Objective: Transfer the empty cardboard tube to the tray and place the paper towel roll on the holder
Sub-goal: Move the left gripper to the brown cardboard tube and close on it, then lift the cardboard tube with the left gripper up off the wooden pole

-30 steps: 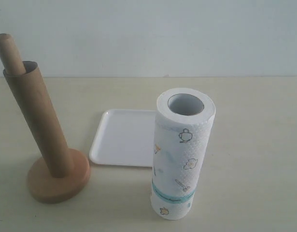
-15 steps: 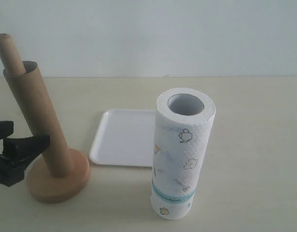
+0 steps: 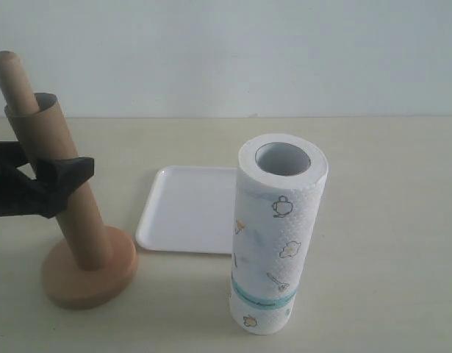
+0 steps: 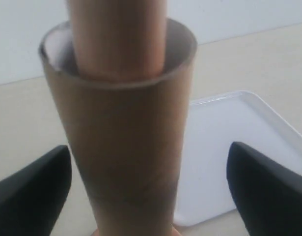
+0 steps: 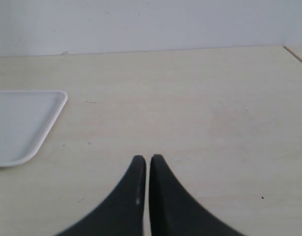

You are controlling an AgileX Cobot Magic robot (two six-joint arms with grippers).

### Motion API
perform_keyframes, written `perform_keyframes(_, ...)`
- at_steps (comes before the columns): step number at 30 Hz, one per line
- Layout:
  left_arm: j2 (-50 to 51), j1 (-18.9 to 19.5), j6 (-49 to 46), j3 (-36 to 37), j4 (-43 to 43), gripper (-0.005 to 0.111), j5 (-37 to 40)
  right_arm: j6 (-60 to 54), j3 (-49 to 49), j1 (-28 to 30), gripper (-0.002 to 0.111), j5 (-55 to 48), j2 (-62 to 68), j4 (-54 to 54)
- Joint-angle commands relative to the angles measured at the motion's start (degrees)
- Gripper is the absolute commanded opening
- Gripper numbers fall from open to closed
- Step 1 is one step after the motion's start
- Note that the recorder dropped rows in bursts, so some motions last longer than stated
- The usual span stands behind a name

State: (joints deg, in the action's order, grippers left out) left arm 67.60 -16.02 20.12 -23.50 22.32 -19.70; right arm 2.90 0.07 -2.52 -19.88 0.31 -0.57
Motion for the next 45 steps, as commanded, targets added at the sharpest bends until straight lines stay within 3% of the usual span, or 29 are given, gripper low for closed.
perform_keyframes(1,2.51,-0.61,-0.70,-2.55,-1.80,0.080,-0.98,-0.29,-0.07,0.21,0.003,0.71,-0.31,-0.03)
perform_keyframes(3,2.67,-0.61,-0.70,-3.19,-3.81,0.073,-0.88,-0.29,-0.07,0.21,0.003,0.71,-0.31,-0.03)
perform_keyframes(8,2.67,-0.61,-0.70,-3.19,-4.54,0.040,2.42,-0.29,-0.07,0.21,0.003,0.71,-0.31,-0.03)
perform_keyframes(18,0.10,-0.61,-0.97,-3.19,-4.54,0.004,5.78,-0.29,-0.07,0.21,0.003,0.71,-0.31,-0.03)
perform_keyframes(26,-12.88,-0.61,-2.24,-6.35,-4.54,0.004,7.33,-0.29,-0.07,0.21,0.003,0.71,-0.31,-0.03)
perform_keyframes(34,-26.60,-0.61,-2.24,-19.80,-4.54,0.004,13.20,-0.29,-0.07,0.21,0.003,0.71,-0.31,-0.03)
perform_keyframes(45,-27.71,-0.61,2.27,-37.72,-4.54,0.004,18.00,-0.29,-0.07,0.21,0.003,0.71,-0.31,-0.03)
